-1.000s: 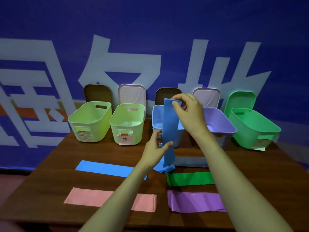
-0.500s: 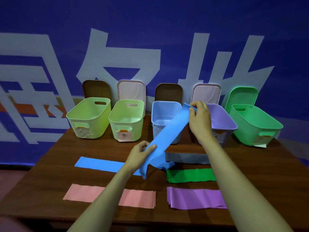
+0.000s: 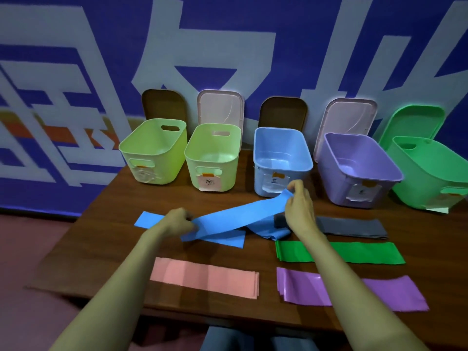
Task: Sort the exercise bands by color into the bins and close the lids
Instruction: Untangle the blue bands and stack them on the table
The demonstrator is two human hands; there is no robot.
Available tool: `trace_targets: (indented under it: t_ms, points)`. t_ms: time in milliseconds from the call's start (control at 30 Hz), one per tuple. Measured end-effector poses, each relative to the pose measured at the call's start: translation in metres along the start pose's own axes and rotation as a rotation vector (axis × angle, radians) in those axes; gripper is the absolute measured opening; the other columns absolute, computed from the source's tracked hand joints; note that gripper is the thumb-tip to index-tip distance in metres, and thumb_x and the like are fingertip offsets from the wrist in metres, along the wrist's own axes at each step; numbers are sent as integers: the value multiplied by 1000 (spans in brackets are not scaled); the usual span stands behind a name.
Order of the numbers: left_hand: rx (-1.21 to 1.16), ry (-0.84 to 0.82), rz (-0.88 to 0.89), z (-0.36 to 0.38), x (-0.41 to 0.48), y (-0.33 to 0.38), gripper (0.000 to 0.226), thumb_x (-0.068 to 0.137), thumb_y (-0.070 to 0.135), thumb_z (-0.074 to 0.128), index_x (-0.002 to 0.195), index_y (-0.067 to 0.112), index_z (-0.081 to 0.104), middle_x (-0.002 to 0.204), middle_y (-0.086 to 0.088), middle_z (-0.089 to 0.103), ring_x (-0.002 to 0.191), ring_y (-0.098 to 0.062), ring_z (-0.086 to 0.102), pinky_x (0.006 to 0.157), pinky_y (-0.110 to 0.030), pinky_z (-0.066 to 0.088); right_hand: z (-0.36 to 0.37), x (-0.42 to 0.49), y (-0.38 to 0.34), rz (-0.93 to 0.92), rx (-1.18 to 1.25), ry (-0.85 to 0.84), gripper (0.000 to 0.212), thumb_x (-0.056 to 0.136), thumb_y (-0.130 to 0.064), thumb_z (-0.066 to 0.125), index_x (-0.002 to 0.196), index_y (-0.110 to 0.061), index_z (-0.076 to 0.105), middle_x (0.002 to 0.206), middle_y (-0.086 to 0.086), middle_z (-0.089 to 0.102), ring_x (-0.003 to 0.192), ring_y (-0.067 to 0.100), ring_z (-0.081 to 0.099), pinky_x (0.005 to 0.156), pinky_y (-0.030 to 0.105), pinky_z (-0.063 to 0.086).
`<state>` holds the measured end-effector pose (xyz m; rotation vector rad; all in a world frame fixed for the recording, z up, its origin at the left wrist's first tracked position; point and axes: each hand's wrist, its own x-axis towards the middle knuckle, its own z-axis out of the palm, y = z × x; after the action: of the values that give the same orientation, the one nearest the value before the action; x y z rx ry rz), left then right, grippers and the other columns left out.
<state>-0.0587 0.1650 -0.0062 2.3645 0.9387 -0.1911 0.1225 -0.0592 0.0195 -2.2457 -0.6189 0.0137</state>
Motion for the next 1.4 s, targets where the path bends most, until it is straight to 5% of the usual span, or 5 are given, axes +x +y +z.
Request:
trace_targets:
  t_ms: [233,467,667,1100,1400]
  points:
    - [-645,435,-238,2,0,-34,14,75,7,70,76,7,56,66,-7,54,54,-20,49,47,-23,42,38,-21,-7,-40,3,-96,31,86,2,40,111,-16,45,110,14,51,93,32,51,73,41,44]
    - [-1137,676,-454,-4,5,-68,63,68,7,82,121,2,50,118,-11,50,90,-25,59,70,-34,54,70,-35,-9,-63,40,-194,29,87,3,42,108,-15,50,103,5,50,87,24,48,75,36,42]
    - [-848,736,-484,-6,8,-78,39,84,11,68,119,5,55,123,-17,56,105,-31,59,85,-38,50,95,-45,-8,20,-43,-339,22,89,-3,44,99,-22,38,69,-4,40,59,15,44,45,25,27]
    - [-660,747,-458,5,17,-94,16,89,8,58,104,2,60,109,-17,62,105,-32,56,82,-36,43,108,-47,-1,73,-74,-371,19,83,-13,53,95,-18,39,66,-1,45,59,18,47,47,26,32]
    - [-629,729,-500,2,24,-97,19,90,13,58,105,4,61,110,-18,63,103,-33,57,78,-36,42,109,-49,2,33,-131,-349,20,84,-12,57,100,-16,46,82,-1,48,87,20,55,61,31,42]
